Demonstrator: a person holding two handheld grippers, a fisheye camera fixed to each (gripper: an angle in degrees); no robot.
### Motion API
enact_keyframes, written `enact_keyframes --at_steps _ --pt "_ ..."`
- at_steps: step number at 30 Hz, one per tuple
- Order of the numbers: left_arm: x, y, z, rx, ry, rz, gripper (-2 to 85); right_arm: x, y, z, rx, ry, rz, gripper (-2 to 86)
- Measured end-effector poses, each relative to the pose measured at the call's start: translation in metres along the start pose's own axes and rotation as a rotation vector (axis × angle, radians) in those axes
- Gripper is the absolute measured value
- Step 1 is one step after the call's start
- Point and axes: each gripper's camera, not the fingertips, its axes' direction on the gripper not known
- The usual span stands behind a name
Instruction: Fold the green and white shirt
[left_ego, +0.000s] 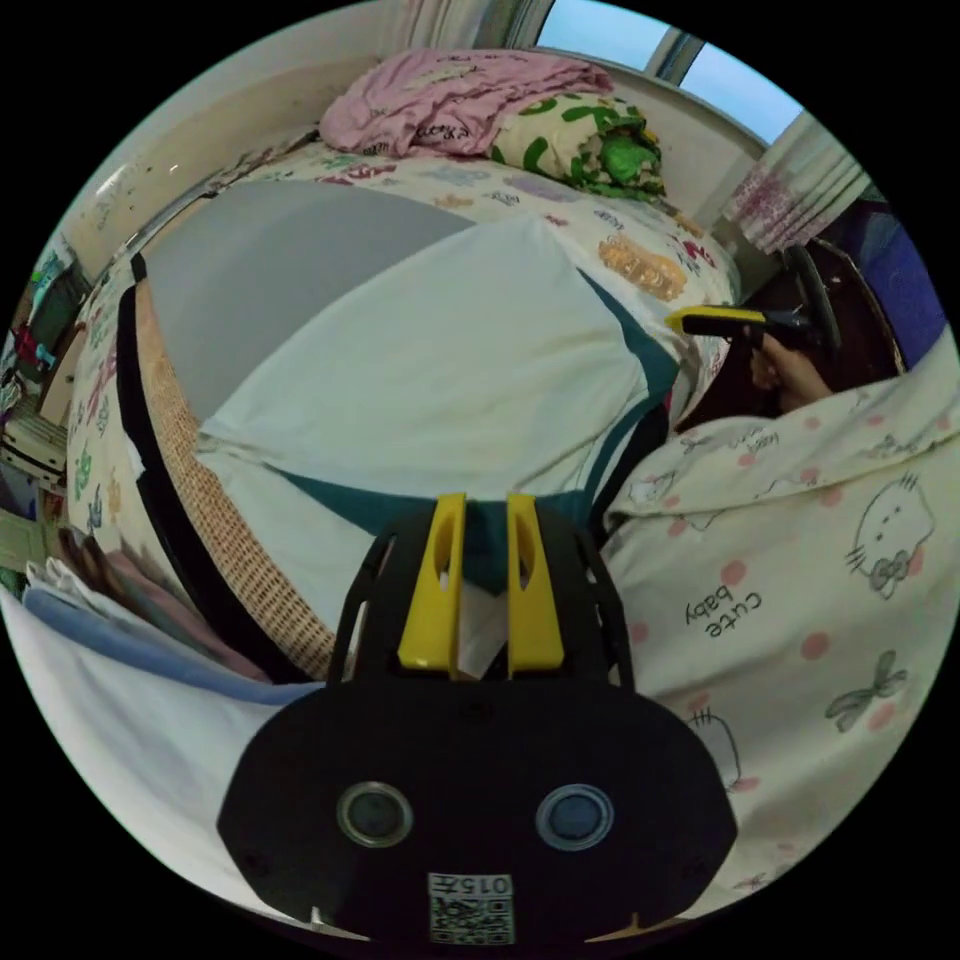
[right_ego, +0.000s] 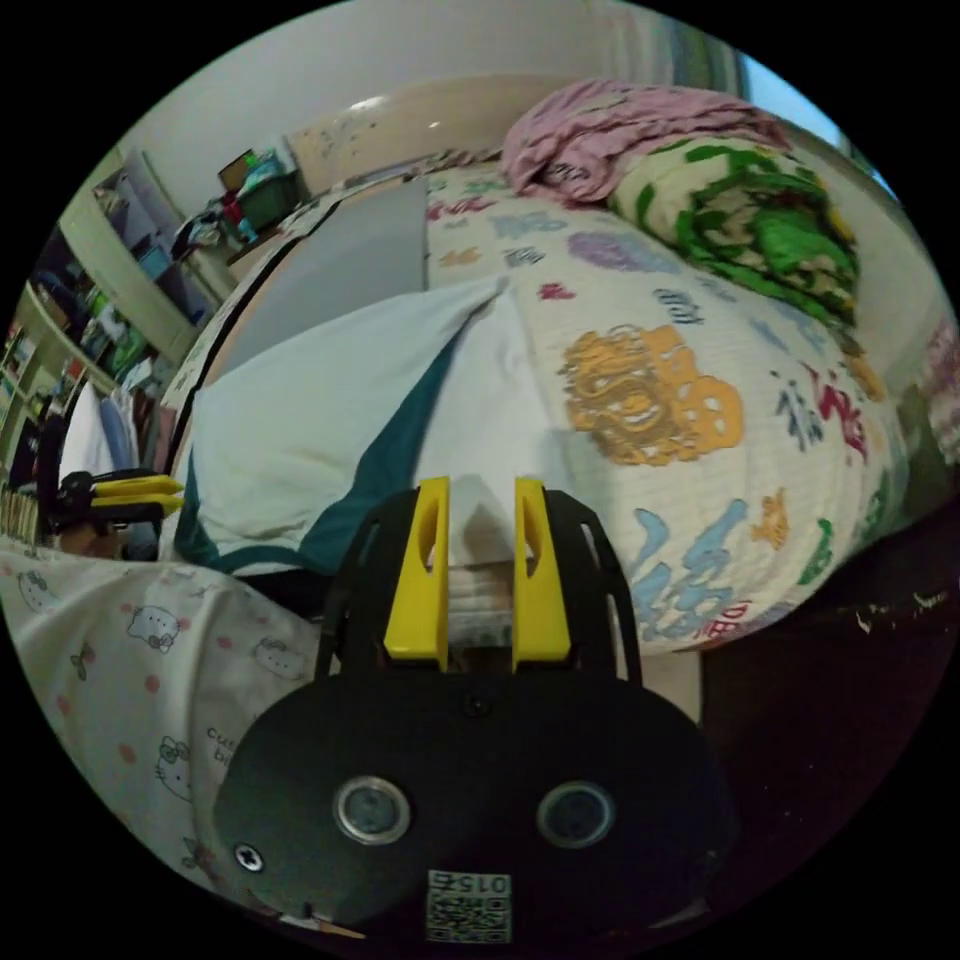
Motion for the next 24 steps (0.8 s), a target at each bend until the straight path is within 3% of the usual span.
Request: enact_keyframes --at_steps 3,10,13,18,24 --pt "-0.009 -0.055 -0.029 0.1 -0.034 0.007 6.8 0.014 -0.008 -0.023 0.082 0.063 0.1 10.6" --pt "-0.003 -0.228 -0.028 0.177 0.003 0.06 7.6 0.003 -0.025 -0.021 -0.016 -0.097 0.157 8.8" --pt "0.013 -0.315 0.007 0.117 0.006 0.056 8.1 -0.006 -0.027 -0.027 0.004 -0.058 0.22 4.7" --pt "0.066 -0.448 0.082 0.04 0.037 0.059 8.7 0.004 -0.027 -0.043 0.036 -0.208 0.302 0.7" --pt "0.105 -0.533 0.175 -0.067 -0.008 0.025 8.9 0.013 -0.008 -0.07 0.101 -0.271 0.344 -0.2"
